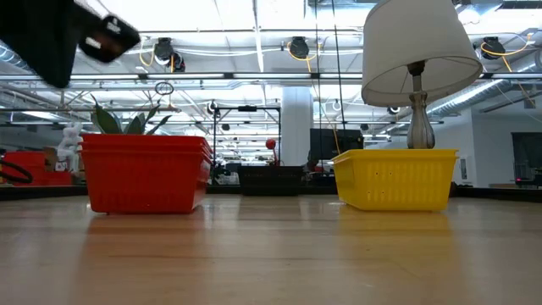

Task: Stack baskets by color
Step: Stack the bottom red basket on the stacked top red baskets

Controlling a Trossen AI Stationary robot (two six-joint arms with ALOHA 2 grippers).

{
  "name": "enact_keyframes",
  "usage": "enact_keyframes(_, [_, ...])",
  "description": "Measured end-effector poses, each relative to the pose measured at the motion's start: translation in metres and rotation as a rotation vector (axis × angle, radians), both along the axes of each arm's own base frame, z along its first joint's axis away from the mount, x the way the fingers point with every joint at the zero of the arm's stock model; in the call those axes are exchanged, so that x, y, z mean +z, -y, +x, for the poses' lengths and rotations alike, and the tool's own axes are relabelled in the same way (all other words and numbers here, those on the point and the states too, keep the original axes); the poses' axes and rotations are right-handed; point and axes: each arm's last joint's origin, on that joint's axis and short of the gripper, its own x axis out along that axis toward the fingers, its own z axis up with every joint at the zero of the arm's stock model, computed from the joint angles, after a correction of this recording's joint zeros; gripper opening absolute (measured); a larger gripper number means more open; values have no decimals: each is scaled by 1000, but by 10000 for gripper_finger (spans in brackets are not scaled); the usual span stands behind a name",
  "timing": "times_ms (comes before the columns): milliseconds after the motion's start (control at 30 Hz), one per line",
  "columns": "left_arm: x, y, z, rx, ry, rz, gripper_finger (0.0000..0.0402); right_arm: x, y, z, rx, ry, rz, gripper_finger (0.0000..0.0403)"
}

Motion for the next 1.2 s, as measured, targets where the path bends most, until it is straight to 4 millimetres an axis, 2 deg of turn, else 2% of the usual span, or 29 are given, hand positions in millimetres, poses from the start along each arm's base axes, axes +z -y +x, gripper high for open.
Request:
enact_keyframes(233, [-32, -3, -2, 157, -31, -1, 6, 0, 0, 0, -1, 0, 2, 203])
enact_keyframes(367, [-39, -3, -2, 179, 9, -26, 6, 0, 0, 0, -2, 1, 4, 203])
enact_keyframes(567, [-52, -12, -5, 232, 20, 36, 3, 0, 0, 0, -2, 1, 3, 203])
enact_keyframes(1067, [-56, -27, -4, 294, 7, 117, 13, 0, 0, 0, -2, 0, 2, 203])
enact_keyframes(1200, [-48, -28, -8, 272, 7, 94, 5, 0, 0, 0, -4, 1, 5, 203])
